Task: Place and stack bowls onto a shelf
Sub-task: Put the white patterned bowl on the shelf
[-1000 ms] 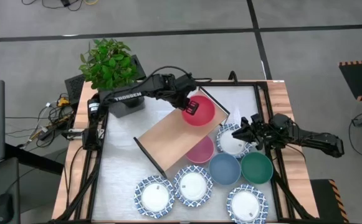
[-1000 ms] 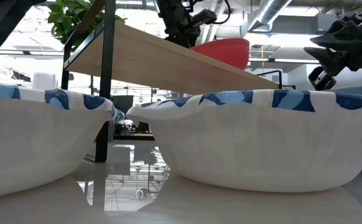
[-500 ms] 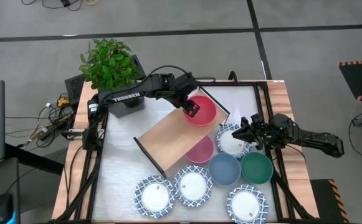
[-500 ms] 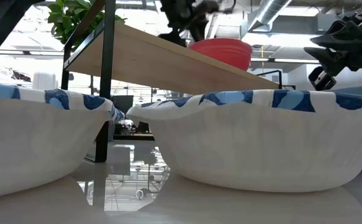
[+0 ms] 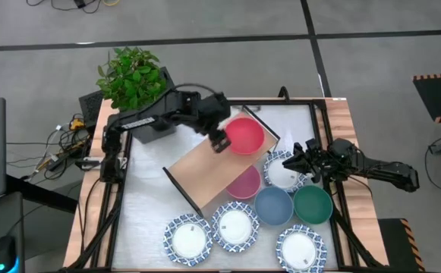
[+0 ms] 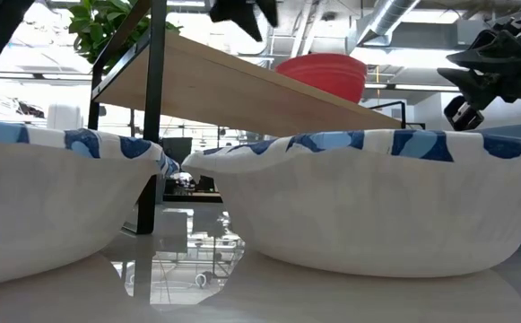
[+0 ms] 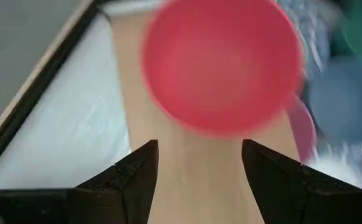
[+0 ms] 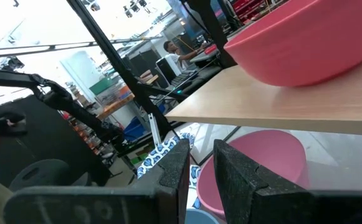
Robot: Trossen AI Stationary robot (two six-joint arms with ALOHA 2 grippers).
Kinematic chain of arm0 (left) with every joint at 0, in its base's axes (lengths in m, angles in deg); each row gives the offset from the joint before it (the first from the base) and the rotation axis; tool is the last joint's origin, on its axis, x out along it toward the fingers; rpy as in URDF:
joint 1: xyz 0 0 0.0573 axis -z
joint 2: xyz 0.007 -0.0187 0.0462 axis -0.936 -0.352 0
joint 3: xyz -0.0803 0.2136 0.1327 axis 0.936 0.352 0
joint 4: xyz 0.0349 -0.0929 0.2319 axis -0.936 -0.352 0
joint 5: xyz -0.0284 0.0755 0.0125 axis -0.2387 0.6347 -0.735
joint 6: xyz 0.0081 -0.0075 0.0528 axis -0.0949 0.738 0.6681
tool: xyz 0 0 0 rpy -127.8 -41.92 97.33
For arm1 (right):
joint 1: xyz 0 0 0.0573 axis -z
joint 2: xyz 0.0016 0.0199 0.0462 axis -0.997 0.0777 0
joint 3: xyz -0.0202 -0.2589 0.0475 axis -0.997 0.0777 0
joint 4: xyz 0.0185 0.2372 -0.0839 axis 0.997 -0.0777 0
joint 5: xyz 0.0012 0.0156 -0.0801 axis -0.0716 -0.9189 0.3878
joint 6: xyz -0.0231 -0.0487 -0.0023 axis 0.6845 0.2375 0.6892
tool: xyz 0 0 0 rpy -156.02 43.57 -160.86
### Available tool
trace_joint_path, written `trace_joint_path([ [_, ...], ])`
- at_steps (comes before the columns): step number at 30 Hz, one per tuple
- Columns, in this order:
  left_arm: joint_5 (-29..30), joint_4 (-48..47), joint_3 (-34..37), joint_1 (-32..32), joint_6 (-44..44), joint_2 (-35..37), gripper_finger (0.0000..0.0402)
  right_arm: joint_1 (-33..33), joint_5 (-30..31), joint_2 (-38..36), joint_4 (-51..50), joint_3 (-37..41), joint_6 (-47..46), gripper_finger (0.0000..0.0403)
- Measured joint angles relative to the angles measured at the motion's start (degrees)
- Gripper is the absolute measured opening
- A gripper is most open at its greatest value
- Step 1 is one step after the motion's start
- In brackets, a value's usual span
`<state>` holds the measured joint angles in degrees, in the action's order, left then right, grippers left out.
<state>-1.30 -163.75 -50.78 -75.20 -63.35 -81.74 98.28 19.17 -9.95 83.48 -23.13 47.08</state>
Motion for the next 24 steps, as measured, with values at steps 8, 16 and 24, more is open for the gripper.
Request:
trace_joint_path([
  [8, -3.2, -10.2, 0.3, 13.0, -0.7, 2.8, 0.0215, 0.0, 0.0, 0.0, 0.0, 0.0, 0.0, 0.0097],
  [16, -0.3, -10.5, 0.3, 27.2, -20.3, 3.1, 0.0215, 0.0, 0.1, 0.0, 0.0, 0.0, 0.0, 0.0097],
  [24, 2.2, -10.4, 7.8, 37.6, -41.4, 3.1, 0.0215, 0.0, 0.2, 0.0, 0.0, 0.0, 0.1, 0.0097],
])
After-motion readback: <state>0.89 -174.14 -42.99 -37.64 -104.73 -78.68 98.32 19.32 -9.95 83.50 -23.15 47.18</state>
